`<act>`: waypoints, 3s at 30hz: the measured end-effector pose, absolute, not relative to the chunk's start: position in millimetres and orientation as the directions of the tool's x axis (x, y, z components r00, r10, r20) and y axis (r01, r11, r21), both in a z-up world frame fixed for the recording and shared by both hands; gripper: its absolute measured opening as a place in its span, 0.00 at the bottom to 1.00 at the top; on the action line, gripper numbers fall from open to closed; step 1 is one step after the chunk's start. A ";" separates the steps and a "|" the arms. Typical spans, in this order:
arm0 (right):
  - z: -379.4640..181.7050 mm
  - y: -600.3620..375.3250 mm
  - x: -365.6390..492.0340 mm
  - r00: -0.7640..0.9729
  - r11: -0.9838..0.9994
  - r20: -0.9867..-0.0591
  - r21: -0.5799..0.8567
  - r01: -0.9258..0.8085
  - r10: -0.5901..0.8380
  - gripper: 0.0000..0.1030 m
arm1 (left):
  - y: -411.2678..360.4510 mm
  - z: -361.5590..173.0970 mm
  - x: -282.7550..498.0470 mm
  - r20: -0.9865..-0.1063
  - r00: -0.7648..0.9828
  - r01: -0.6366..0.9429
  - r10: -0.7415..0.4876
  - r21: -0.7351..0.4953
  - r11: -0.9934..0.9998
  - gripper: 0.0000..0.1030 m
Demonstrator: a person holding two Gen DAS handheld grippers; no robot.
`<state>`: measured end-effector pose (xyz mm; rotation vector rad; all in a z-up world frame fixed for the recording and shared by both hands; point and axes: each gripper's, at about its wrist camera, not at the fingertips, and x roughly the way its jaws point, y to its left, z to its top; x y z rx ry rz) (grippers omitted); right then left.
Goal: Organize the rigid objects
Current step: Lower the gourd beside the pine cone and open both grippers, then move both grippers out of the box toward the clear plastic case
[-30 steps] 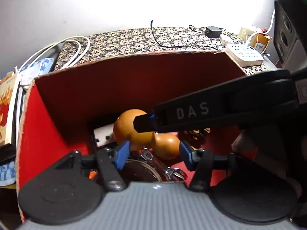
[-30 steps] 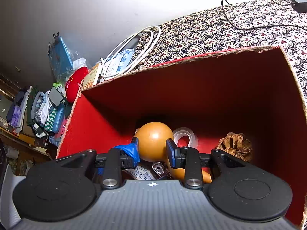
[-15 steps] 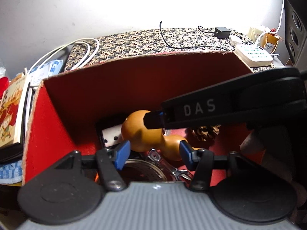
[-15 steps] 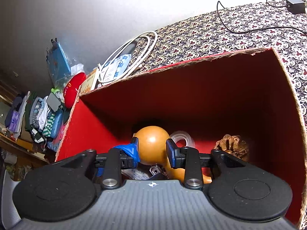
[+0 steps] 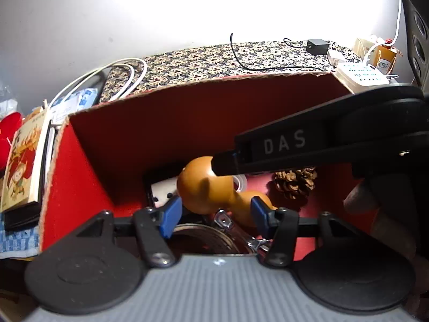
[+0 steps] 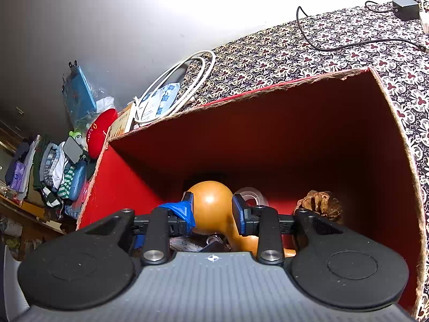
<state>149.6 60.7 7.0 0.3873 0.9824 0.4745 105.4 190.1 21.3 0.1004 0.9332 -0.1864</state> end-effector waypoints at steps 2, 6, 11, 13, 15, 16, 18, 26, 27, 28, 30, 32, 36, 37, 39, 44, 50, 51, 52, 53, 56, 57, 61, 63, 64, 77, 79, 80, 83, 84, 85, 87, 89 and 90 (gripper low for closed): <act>7.0 60.1 149.4 0.471 0.834 -0.695 0.513 -0.202 0.543 0.15 | 190.1 21.2 105.2 -0.806 0.582 0.200 -0.112 0.008 0.980 0.54; 7.0 59.7 149.3 0.475 0.835 -0.695 0.514 -0.197 0.540 0.15 | 190.8 21.2 105.4 -0.806 0.583 0.197 -0.106 0.013 0.980 0.54; 7.0 58.7 147.8 0.484 0.837 -0.693 0.514 -0.188 0.534 0.15 | 189.6 21.4 105.0 -0.804 0.586 0.192 -0.097 0.022 0.981 0.54; 7.3 58.6 146.7 0.490 0.839 -0.692 0.512 -0.185 0.530 0.15 | 189.4 21.4 104.9 -0.803 0.588 0.191 -0.093 0.026 0.981 0.55; 7.6 58.8 145.7 0.498 0.842 -0.691 0.508 -0.182 0.525 0.15 | 189.5 21.6 104.9 -0.803 0.589 0.188 -0.090 0.029 0.982 0.55; 7.8 58.6 145.6 0.501 0.843 -0.690 0.507 -0.181 0.522 0.15 | 189.5 21.7 104.9 -0.803 0.589 0.187 -0.088 0.030 0.982 0.55; 8.0 58.3 145.7 0.506 0.845 -0.690 0.504 -0.178 0.518 0.15 | 189.3 21.6 105.2 -0.803 0.590 0.185 -0.082 0.036 0.982 0.55; 13.3 57.2 140.3 0.555 0.871 -0.688 0.467 -0.155 0.467 0.15 | 190.9 22.7 106.2 -0.806 0.589 0.162 -0.067 0.036 0.986 0.58; 15.5 57.4 138.3 0.568 0.879 -0.688 0.451 -0.153 0.452 0.15 | 191.2 23.1 106.0 -0.807 0.587 0.152 -0.060 0.038 0.988 0.59; 17.4 57.4 135.6 0.581 0.888 -0.687 0.432 -0.155 0.436 0.15 | 191.3 24.0 105.4 -0.809 0.586 0.141 -0.049 0.042 0.989 0.59; 21.8 57.3 129.9 0.605 0.904 -0.685 0.396 -0.161 0.407 0.15 | 191.5 28.0 102.5 -0.803 0.595 0.123 -0.030 0.054 0.991 0.60; 23.6 53.9 125.1 0.615 0.911 -0.685 0.384 -0.151 0.391 0.15 | 191.3 32.8 97.4 -0.797 0.604 0.111 -0.009 0.072 0.991 0.61; 27.6 44.6 111.5 0.634 0.916 -0.678 0.381 -0.129 0.371 0.15 | 189.3 43.2 85.5 -0.782 0.623 0.083 0.036 0.112 0.990 0.62; 30.0 43.2 107.9 0.641 0.916 -0.672 0.379 -0.133 0.371 0.15 | 189.1 46.3 82.4 -0.779 0.626 0.078 0.038 0.111 0.991 0.63; 37.1 41.2 99.1 0.658 0.917 -0.655 0.369 -0.149 0.370 0.15 | 187.5 51.7 75.7 -0.772 0.634 0.067 0.048 0.116 0.991 0.64; 54.9 34.2 78.0 0.689 0.910 -0.614 0.376 -0.173 0.384 0.15 | 181.2 64.4 59.7 -0.762 0.643 0.049 0.076 0.140 0.989 0.65; 68.4 24.4 55.7 0.707 0.909 -0.590 0.368 -0.196 0.391 0.15 | 175.5 79.9 36.8 -0.757 0.648 0.025 0.086 0.134 0.991 0.67; 70.0 22.7 52.2 0.708 0.910 -0.588 0.364 -0.200 0.391 0.15 | 173.7 81.9 33.1 -0.756 0.648 0.021 0.089 0.135 0.991 0.67; 71.4 21.0 49.0 0.710 0.910 -0.585 0.359 -0.206 0.392 0.15 | 172.0 84.0 29.9 -0.756 0.648 0.017 0.093 0.136 0.991 0.67; 72.7 19.9 46.0 0.711 0.911 -0.584 0.353 -0.213 0.393 0.15 | 170.1 85.9 27.1 -0.755 0.648 0.012 0.097 0.137 0.991 0.67; 74.9 15.0 38.3 0.711 0.914 -0.584 0.337 -0.226 0.391 0.15 | 165.2 90.8 19.7 -0.759 0.643 -0.004 0.102 0.129 0.992 0.68; 75.4 12.5 36.0 0.711 0.914 -0.584 0.335 -0.229 0.392 0.15 | 163.4 92.0 17.2 -0.761 0.641 -0.009 0.102 0.125 0.992 0.68; 77.8 3.1 24.7 0.726 0.923 -0.578 0.308 -0.229 0.373 0.15 | 157.2 93.8 8.7 -0.768 0.631 -0.027 0.109 0.119 0.993 0.69; 78.4 -3.7 20.2 0.733 0.922 -0.568 0.313 -0.227 0.373 0.15 | 153.3 93.9 4.1 -0.772 0.626 -0.034 0.112 0.117 0.993 0.69; 78.5 -6.0 17.9 0.736 0.922 -0.565 0.315 -0.226 0.373 0.15 | 151.0 93.7 1.8 -0.775 0.622 -0.035 0.112 0.116 0.993 0.69; 67.4 -23.3 -2.8 0.716 0.916 -0.574 0.299 -0.268 0.397 0.15 | 127.1 85.2 -15.1 -0.803 0.580 -0.062 0.133 0.119 0.991 0.70; 65.0 -26.5 -3.9 0.702 0.912 -0.586 0.305 -0.273 0.406 0.15 | 123.5 82.3 -16.6 -0.809 0.572 -0.063 0.137 0.124 0.990 0.70; 63.3 -27.8 -4.5 0.693 0.911 -0.593 0.308 -0.274 0.409 0.15 | 121.9 80.6 -17.5 -0.812 0.567 -0.063 0.138 0.125 0.990 0.71; 57.9 -30.1 -4.9 0.666 0.908 -0.619 0.315 -0.275 0.416 0.15 | 117.1 74.6 -18.8 -0.824 0.549 -0.064 0.142 0.128 0.990 0.71; 56.3 -31.2 -5.4 0.660 0.908 -0.625 0.315 -0.276 0.417 0.15 | 115.7 73.1 -18.6 -0.827 0.544 -0.064 0.143 0.129 0.990 0.71; 55.0 -32.2 -6.0 0.655 0.908 -0.630 0.315 -0.276 0.417 0.15 | 114.1 71.5 -18.7 -0.830 0.539 -0.063 0.143 0.130 0.990 0.71; 53.0 -34.5 -7.3 0.648 0.908 -0.638 0.315 -0.275 0.417 0.15 | 110.7 68.7 -19.2 -0.835 0.531 -0.060 0.142 0.131 0.990 0.71; 50.5 -37.6 -8.3 0.637 0.908 -0.647 0.320 -0.272 0.419 0.15 | 106.5 66.1 -19.6 -0.839 0.525 -0.056 0.144 0.135 0.989 0.71; 49.3 -39.1 -8.3 0.630 0.907 -0.652 0.325 -0.270 0.421 0.15 | 104.5 64.8 -19.2 -0.841 0.522 -0.053 0.144 0.137 0.989 0.71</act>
